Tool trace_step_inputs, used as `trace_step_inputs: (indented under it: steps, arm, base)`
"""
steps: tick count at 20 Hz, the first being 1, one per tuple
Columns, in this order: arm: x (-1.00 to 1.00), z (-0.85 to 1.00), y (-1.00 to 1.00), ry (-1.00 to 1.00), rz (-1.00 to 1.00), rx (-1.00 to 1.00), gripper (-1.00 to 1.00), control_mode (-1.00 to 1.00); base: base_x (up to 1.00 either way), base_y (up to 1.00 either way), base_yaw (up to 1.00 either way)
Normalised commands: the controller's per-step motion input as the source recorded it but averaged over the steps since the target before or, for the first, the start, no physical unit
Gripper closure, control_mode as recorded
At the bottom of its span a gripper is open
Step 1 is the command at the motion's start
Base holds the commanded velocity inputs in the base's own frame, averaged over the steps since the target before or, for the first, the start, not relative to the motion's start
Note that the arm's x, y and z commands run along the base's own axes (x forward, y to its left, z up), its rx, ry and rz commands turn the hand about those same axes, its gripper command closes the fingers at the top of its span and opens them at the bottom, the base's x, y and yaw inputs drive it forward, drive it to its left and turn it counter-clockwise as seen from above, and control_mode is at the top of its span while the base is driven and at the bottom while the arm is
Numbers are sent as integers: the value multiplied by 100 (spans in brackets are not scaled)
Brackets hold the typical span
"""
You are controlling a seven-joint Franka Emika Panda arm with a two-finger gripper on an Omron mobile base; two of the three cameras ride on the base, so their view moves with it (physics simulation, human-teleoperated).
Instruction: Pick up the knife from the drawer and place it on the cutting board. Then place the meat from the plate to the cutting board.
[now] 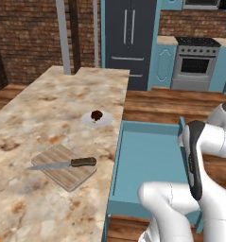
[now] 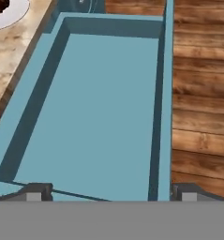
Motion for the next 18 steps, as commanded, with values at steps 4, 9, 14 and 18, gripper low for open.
trace_step_inputs:
  steps: [4, 9, 14, 18]
  arm:
    - [-6, 6, 4, 0, 0, -4, -100, 100]
    - [0, 0, 0, 0, 0, 0, -100, 100]
    - [0, 0, 0, 0, 0, 0, -100, 100]
    - [0, 0, 0, 0, 0, 0, -100, 100]
  base:
    - [-47, -28, -1]
    - [-100, -89, -8]
    - [-33, -100, -2]
    - [26, -100, 7]
